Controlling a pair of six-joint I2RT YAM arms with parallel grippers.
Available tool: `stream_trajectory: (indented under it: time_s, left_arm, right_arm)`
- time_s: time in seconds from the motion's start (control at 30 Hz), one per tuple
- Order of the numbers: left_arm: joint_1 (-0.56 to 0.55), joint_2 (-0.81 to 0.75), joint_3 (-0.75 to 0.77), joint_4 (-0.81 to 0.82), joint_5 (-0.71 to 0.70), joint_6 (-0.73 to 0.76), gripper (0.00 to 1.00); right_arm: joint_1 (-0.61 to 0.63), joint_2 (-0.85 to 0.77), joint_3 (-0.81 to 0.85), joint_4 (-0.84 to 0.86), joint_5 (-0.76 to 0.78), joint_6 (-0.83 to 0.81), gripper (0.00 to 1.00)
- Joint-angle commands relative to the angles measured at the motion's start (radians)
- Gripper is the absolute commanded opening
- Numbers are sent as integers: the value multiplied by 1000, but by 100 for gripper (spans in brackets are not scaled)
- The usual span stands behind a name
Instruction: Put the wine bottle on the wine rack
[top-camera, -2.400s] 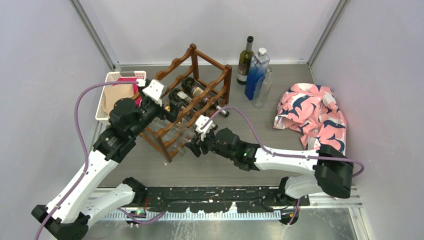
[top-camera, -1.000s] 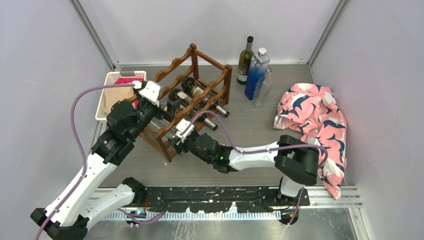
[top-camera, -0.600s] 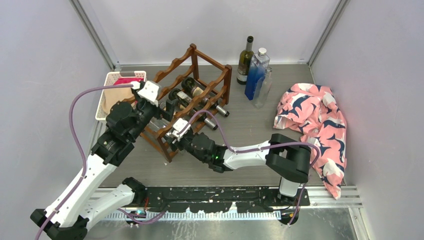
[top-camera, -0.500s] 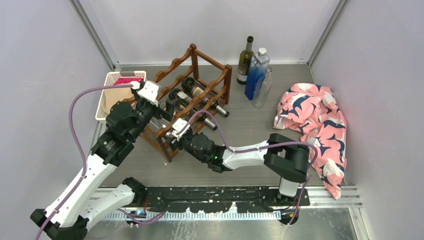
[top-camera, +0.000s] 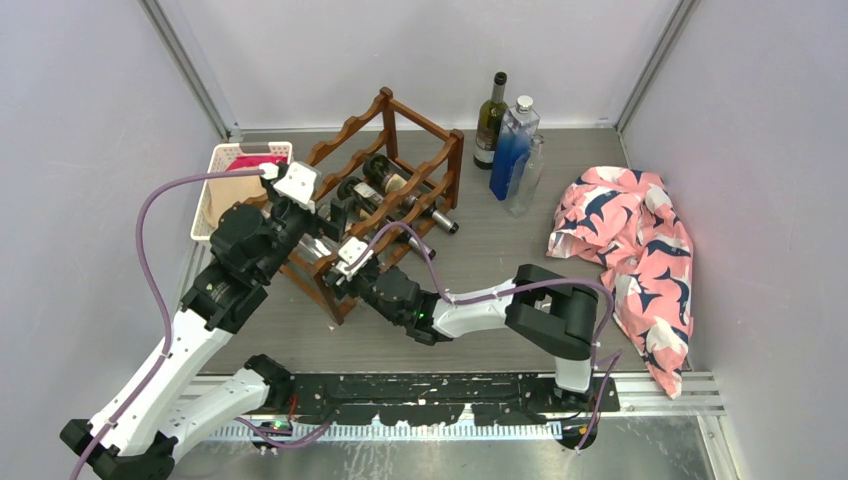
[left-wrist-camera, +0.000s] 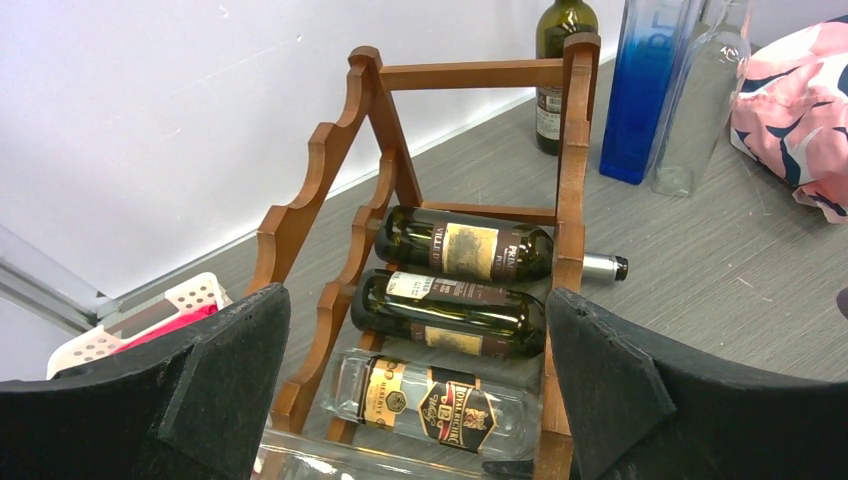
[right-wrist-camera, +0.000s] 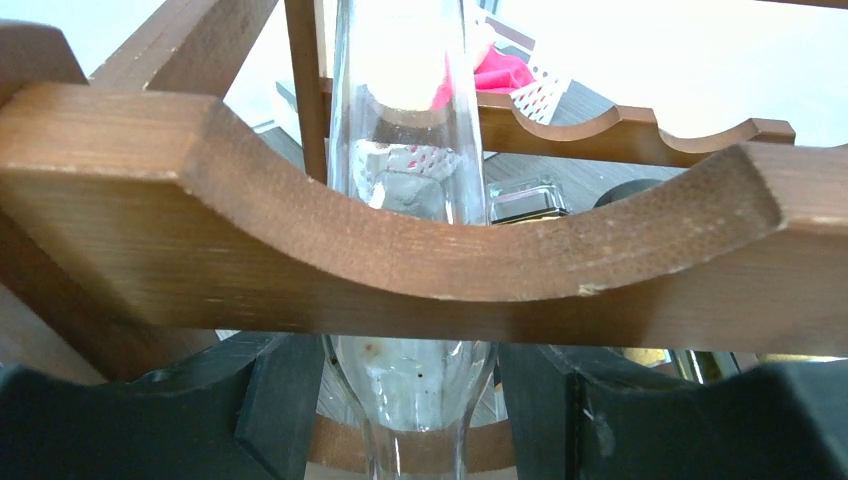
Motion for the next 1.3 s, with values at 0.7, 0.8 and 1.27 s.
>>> stream_trajectory:
  time_s: [0.7,0.8,1.27]
  left_arm:
    - [15,-15,-1,72,-6,14,98]
    - [15,-15,-3,72,-8,15,98]
    - [17,-19,-2,73,-9,17,98]
  right_arm:
    - [5,-2,74,144,67,9,4]
    - [5,-11,79,125,71,13,6]
    - [4,16,110,133,81,7,18]
